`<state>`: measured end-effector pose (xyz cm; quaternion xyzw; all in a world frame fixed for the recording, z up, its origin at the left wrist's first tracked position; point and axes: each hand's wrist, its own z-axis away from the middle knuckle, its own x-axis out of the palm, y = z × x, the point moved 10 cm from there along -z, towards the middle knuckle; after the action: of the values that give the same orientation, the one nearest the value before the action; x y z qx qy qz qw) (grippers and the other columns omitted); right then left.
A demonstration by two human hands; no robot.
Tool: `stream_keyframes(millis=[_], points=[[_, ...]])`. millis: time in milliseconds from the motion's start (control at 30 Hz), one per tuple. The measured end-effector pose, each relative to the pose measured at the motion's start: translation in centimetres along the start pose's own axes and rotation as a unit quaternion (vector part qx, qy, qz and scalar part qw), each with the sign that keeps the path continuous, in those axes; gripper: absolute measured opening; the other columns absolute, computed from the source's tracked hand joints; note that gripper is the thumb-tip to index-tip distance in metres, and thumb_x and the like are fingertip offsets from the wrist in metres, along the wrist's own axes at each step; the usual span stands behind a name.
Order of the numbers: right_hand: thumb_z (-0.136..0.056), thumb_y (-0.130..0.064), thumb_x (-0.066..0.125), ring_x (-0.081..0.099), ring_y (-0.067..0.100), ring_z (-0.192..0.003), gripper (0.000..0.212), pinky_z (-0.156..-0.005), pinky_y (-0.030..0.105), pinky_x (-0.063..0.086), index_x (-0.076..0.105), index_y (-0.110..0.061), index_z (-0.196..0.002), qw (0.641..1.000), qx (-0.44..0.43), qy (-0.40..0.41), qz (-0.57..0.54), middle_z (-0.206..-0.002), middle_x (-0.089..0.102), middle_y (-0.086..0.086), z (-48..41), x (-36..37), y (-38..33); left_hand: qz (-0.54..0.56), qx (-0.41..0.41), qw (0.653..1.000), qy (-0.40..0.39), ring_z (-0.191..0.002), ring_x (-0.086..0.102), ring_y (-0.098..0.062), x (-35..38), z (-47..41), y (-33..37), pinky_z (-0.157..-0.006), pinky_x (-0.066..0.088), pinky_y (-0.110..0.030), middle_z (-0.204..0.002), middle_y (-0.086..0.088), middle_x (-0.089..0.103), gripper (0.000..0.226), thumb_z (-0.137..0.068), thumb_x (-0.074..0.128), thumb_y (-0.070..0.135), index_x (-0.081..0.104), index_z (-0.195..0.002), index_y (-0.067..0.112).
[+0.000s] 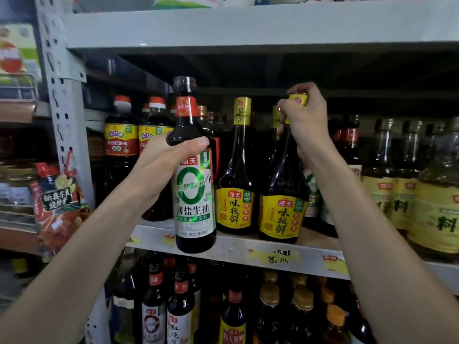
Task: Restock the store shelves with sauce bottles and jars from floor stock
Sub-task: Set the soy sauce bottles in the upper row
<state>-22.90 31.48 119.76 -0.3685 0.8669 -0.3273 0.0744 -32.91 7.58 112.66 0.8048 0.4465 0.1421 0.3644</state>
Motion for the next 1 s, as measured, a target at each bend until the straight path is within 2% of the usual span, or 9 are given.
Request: stream_keyframes(millis=[233,400,533,633,700,767,900,967,1000], points=[[-0.088,-0.007,0.061,0.056,0.011,-0.045,0.019,-0.042,0.030,0.051,0.053,-0.022,-0.097,0.999,0.032,-0.017,0.019,-0.080,0.058,0.006,-1.2,1.3,2.2,-0.016,0.008,1.000,0.003,-0.076,0.073,-0.020,-2.0,-1.0,-0.8,-0.063,0.055,-0.020,-0.079,0.001,0.073,0.020,-0.068,0.073,0.048,0.068,-0.070,0.029],[-0.089,-0.011,0.063,0.058,0.013,-0.045,0.020,-0.044,0.029,0.052,0.052,-0.026,-0.096,0.999,0.028,-0.003,0.026,-0.084,0.061,0.003,-1.2,1.1,2.5,-0.034,0.008,0.999,-0.005,-0.076,0.073,-0.017,-3.4,-1.7,-1.0,-0.062,0.054,-0.017,-0.081,0.001,0.075,0.019,-0.067,0.073,0.051,0.071,-0.070,0.032],[-0.091,-0.019,0.064,0.067,0.006,-0.061,0.024,-0.053,0.022,0.055,0.049,-0.027,-0.107,0.997,-0.031,0.028,0.073,-0.093,0.062,-0.005,-0.5,0.8,2.0,-0.074,0.030,0.997,0.009,-0.075,0.073,-0.012,-5.3,-1.9,-0.6,-0.059,0.053,-0.015,-0.081,0.005,0.075,0.015,-0.067,0.074,0.049,0.071,-0.074,0.036],[-0.090,-0.022,0.065,0.062,-0.008,-0.078,0.034,-0.060,0.005,0.046,0.050,-0.021,-0.121,0.990,-0.045,0.063,0.119,-0.101,0.060,-0.009,-0.1,0.3,1.8,-0.108,0.033,0.993,0.019,-0.073,0.073,-0.009,-6.9,-2.1,-0.7,-0.058,0.052,-0.014,-0.082,0.008,0.075,0.017,-0.066,0.075,0.049,0.069,-0.074,0.036],[-0.089,-0.024,0.066,0.059,-0.007,-0.087,0.040,-0.068,0.005,0.046,0.050,-0.020,-0.126,0.981,-0.059,0.088,0.160,-0.106,0.058,-0.011,0.2,0.0,1.4,-0.103,0.023,0.994,0.020,-0.071,0.072,-0.010,-7.8,-2.1,-1.1,-0.057,0.052,-0.014,-0.079,0.007,0.075,0.017,-0.067,0.075,0.047,0.069,-0.073,0.033],[-0.089,-0.027,0.064,0.057,0.000,-0.101,0.046,-0.082,0.014,0.047,0.048,-0.018,-0.131,0.960,-0.089,0.122,0.235,-0.117,0.057,-0.007,1.0,-0.1,0.4,-0.076,0.009,0.997,0.022,-0.072,0.073,-0.012,-8.7,-2.1,-1.8,-0.058,0.053,-0.016,-0.079,0.005,0.075,0.019,-0.070,0.074,0.043,0.069,-0.077,0.027],[-0.084,-0.022,0.055,0.046,0.030,-0.122,0.050,-0.098,0.032,0.038,0.051,-0.006,-0.131,0.840,-0.210,0.230,0.443,-0.134,0.048,0.016,5.8,1.7,-3.6,-0.025,-0.033,0.999,0.032,-0.075,0.073,-0.014,-10.3,-2.1,-3.5,-0.062,0.054,-0.019,-0.083,0.002,0.076,0.025,-0.067,0.074,0.047,0.074,-0.078,0.025],[-0.081,-0.017,0.054,0.049,0.035,-0.117,0.041,-0.098,0.036,0.037,0.058,-0.002,-0.120,0.826,-0.279,0.229,0.433,-0.125,0.054,0.020,9.4,4.2,-4.8,-0.016,-0.059,0.998,0.027,-0.077,0.073,-0.015,-10.7,-2.0,-4.4,-0.068,0.054,-0.024,-0.083,0.001,0.076,0.023,-0.067,0.074,0.050,0.076,-0.074,0.029],[-0.082,-0.014,0.054,0.052,0.034,-0.112,0.034,-0.095,0.037,0.039,0.060,-0.001,-0.114,0.843,-0.294,0.189,0.408,-0.117,0.057,0.019,10.9,5.8,-4.6,-0.016,-0.069,0.997,0.023,-0.078,0.073,-0.016,-10.7,-1.9,-4.7,-0.073,0.053,-0.028,-0.084,0.001,0.076,0.024,-0.066,0.074,0.053,0.076,-0.074,0.030]])
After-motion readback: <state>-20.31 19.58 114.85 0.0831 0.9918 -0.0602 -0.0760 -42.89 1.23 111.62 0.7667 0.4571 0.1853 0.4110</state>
